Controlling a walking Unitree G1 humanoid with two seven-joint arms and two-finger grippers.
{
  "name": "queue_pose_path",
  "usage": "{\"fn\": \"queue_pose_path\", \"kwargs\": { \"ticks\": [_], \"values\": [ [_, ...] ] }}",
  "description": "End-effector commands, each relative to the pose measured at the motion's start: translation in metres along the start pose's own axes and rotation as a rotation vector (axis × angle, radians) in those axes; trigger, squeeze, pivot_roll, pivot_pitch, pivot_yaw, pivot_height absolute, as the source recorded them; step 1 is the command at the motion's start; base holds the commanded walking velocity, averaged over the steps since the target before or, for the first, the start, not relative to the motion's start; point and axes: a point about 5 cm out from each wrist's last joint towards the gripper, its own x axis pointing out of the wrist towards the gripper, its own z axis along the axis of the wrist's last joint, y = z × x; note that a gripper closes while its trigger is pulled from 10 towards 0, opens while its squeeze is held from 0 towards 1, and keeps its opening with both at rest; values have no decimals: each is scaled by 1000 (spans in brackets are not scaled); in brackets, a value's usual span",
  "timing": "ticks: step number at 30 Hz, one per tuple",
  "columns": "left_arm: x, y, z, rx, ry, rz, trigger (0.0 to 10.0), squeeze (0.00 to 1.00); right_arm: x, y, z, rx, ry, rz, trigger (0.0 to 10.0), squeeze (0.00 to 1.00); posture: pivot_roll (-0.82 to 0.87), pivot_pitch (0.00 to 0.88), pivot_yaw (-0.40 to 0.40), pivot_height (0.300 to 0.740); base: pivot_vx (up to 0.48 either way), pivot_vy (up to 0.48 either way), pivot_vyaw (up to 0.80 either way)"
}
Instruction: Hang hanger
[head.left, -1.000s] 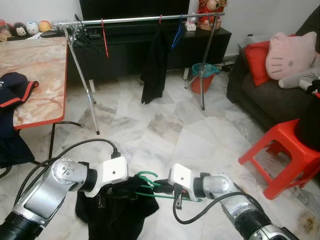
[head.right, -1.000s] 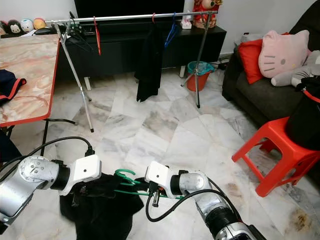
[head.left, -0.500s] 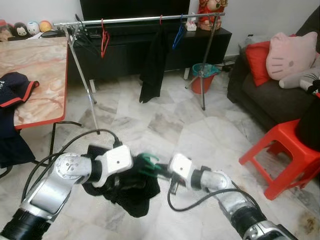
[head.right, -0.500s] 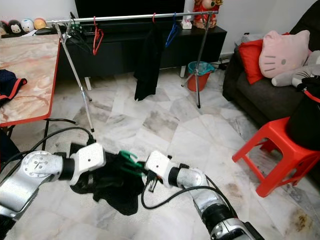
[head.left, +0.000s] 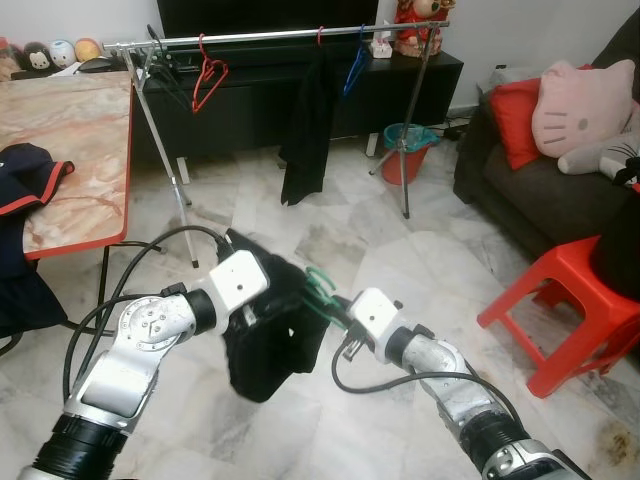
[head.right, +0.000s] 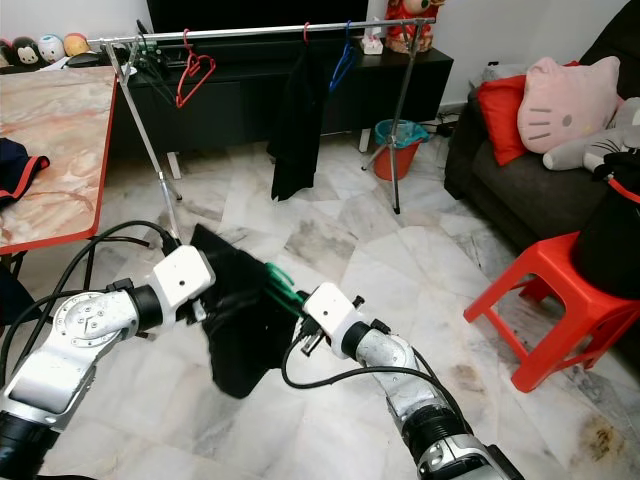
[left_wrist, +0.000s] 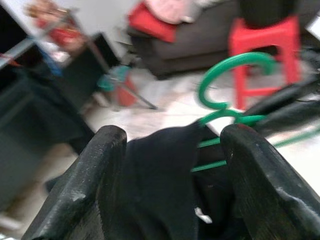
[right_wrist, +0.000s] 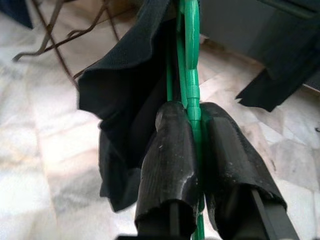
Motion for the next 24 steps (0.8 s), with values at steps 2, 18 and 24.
{"fn": "queue_pose_path", "kwargs": {
  "ticks": [2, 18, 24],
  "values": [
    [-2, -2, -8, -32, 5, 85, 10000, 0, 4, -14, 16, 52, -92, -107, 0, 0, 112, 0, -55, 740, 0, 0, 0],
    [25, -41, -26, -180, 62, 239, 10000, 0, 17, -23, 40, 93, -163, -236, 0, 0, 94, 0, -66, 740, 0, 0, 0],
    [41, -53, -29, -220, 118, 292, 10000, 0, 19, -19, 44, 96, -185, -237, 0, 0, 81, 0, -66, 740, 0, 0, 0]
  ]
}}
